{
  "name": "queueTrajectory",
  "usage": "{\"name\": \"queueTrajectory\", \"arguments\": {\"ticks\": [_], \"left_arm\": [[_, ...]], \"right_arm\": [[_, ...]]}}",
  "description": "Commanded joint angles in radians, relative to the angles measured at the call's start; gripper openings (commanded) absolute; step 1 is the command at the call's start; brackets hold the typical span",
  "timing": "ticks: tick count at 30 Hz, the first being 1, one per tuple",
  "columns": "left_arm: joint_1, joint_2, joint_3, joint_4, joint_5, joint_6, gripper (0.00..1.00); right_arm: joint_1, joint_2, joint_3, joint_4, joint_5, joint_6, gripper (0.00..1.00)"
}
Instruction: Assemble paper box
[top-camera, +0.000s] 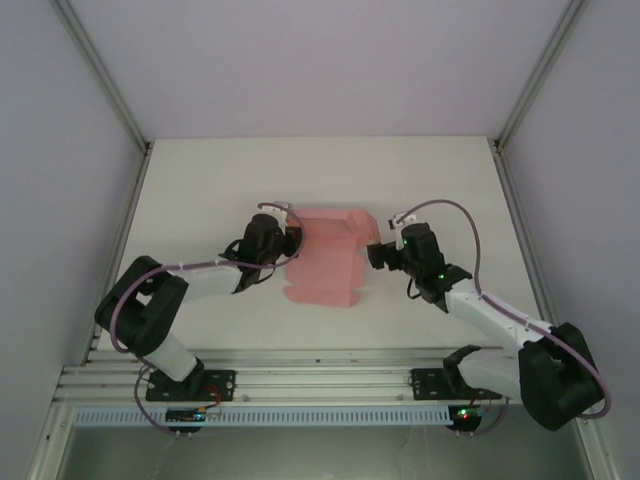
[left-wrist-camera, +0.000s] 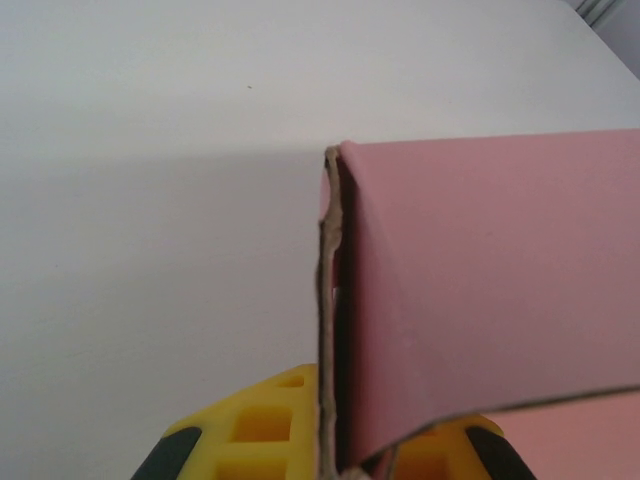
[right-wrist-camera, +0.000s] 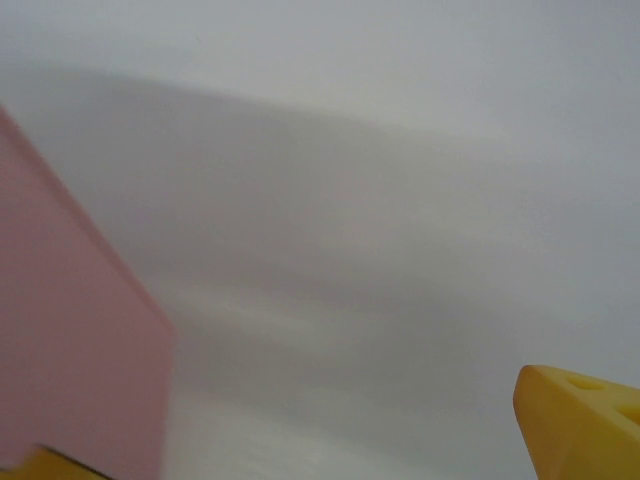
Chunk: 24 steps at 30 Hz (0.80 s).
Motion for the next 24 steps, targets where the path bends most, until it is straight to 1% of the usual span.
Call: {"name": "queueTrajectory", "arguments": {"ticks": [1, 4, 6, 12, 16, 19, 23, 24], "left_arm": [[-0.005, -0.02, 0.029, 0.013, 0.038, -0.024, 0.0], [-0.005, -0.02, 0.029, 0.024, 0.055, -0.032, 0.0], [-0.004, -0.023, 0.029, 0.027, 0.066, -0.036, 0.0], [-0.004, -0.033, 0.025, 0.029, 0.072, -0.047, 0.0], [-0.004, -0.037, 0.023, 0.023, 0.064, -0.051, 0.0], [-0.005, -0.046, 0.02, 0.004, 0.037, -0.046, 0.0], [-0.003, -0.058, 0.017, -0.028, -0.006, -0.034, 0.0], [-0.002, -0.06, 0.017, -0.035, -0.014, -0.032, 0.0]], "right_arm": [[0.0, 0.027, 0.04, 0.148, -0.09, 0.008, 0.99], [0.009, 0.08, 0.066, 0.158, -0.14, 0.009, 0.99], [0.033, 0.119, 0.086, 0.155, -0.137, 0.007, 0.99], [0.11, 0.211, 0.113, 0.188, -0.044, -0.017, 0.99], [0.135, 0.24, 0.115, 0.198, 0.014, -0.016, 0.99], [0.14, 0.214, 0.103, 0.181, 0.029, -0.012, 0.99], [0.14, 0.083, 0.07, 0.114, 0.027, -0.004, 0.99], [0.139, 0.042, 0.059, 0.084, 0.006, 0.017, 0.99]]}}
